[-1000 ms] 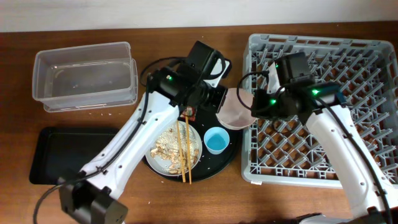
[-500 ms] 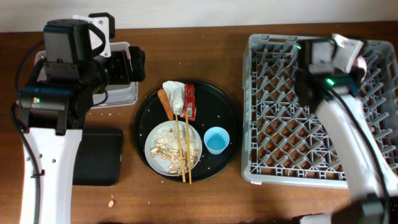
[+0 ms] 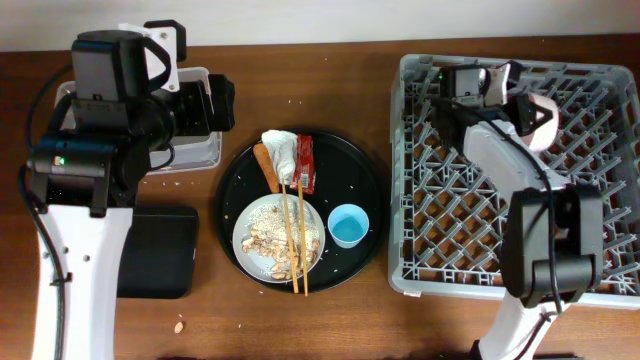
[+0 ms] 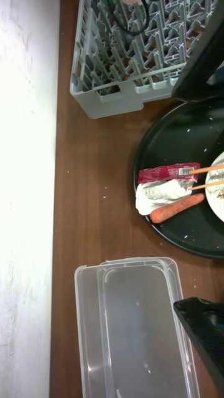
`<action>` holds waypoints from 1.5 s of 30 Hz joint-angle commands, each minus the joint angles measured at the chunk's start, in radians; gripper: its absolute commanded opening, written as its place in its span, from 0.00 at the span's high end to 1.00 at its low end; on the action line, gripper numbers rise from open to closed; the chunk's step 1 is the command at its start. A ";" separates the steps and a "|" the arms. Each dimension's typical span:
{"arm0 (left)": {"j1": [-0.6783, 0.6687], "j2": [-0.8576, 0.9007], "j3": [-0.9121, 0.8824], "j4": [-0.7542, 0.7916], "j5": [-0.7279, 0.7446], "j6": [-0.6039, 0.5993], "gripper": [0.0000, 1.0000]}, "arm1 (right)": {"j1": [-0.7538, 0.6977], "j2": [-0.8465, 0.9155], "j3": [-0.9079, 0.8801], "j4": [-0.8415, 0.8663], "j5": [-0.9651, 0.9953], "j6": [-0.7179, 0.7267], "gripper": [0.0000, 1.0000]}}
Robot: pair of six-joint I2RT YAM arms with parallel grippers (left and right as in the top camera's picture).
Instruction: Sort waste into correct bins and load items into the dishwasher rack
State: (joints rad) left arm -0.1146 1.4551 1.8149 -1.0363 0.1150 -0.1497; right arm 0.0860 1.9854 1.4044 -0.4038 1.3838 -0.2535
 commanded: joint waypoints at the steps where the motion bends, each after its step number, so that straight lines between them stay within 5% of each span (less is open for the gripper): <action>1: 0.006 0.003 0.005 0.001 0.000 0.006 0.00 | 0.080 0.012 -0.005 -0.037 -0.010 -0.001 0.30; 2: 0.006 0.003 0.005 0.001 0.000 0.006 0.00 | 0.119 0.004 -0.004 -0.042 -0.011 0.000 0.18; 6: 0.006 0.003 0.005 0.001 -0.001 0.006 0.00 | 0.196 -0.095 0.047 -0.105 -0.172 0.008 0.00; 12: 0.006 0.003 0.005 -0.004 0.086 0.005 0.00 | 0.212 -0.405 0.387 -0.706 -1.165 0.330 0.02; 15: -0.004 0.011 0.001 -0.058 0.324 0.006 0.00 | 0.209 -0.524 0.415 -0.816 -1.364 0.524 0.02; 18: -0.132 0.079 -0.091 -0.106 0.266 0.005 0.01 | 0.169 -0.567 0.415 -0.949 -1.388 0.664 0.02; 20: -0.262 0.167 -0.208 -0.108 0.156 0.005 0.21 | 0.082 -0.560 0.402 -0.997 -1.340 0.701 0.02; 22: -0.345 0.242 -0.256 -0.103 0.131 0.006 0.28 | -0.052 -0.558 0.360 -1.004 -1.362 0.701 0.02; 28: -0.568 0.452 -0.283 -0.059 -0.006 0.043 0.34 | -0.232 -0.558 0.128 -1.058 -1.395 0.669 0.02; 29: -0.578 0.479 -0.283 -0.040 -0.028 0.043 0.41 | -0.232 -0.558 0.095 -1.055 -1.400 0.670 0.02; 30: -0.579 0.505 -0.283 -0.024 -0.045 0.042 0.64 | -0.232 -0.558 0.078 -1.056 -1.400 0.670 0.02; 31: -0.579 0.521 -0.283 -0.014 -0.045 0.042 0.68 | -0.230 -0.558 0.074 -1.059 -1.400 0.669 0.02; 33: -0.577 0.529 -0.283 -0.008 -0.057 0.042 0.99 | -0.230 -0.563 0.075 -1.057 -1.411 0.658 0.02; 37: -0.541 0.491 -0.141 -0.155 -0.052 0.018 1.00 | -0.230 -0.565 0.075 -1.046 -1.509 0.587 0.02; 39: -0.464 0.440 -0.018 -0.171 0.109 0.002 1.00 | -0.227 -0.565 0.075 -1.014 -1.773 0.407 0.04; 41: -0.328 0.406 0.052 -0.116 0.569 0.052 1.00 | -0.203 -0.565 0.075 -0.987 -2.055 0.217 0.08; 45: -0.161 0.404 0.052 -0.113 1.069 0.108 1.00 | -0.197 -0.565 0.075 -0.930 -2.332 0.048 0.08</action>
State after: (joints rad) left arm -0.3367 1.8706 1.8580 -1.1442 0.7799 -0.0895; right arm -0.1162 1.4296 1.4788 -1.3533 -0.7094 -0.0566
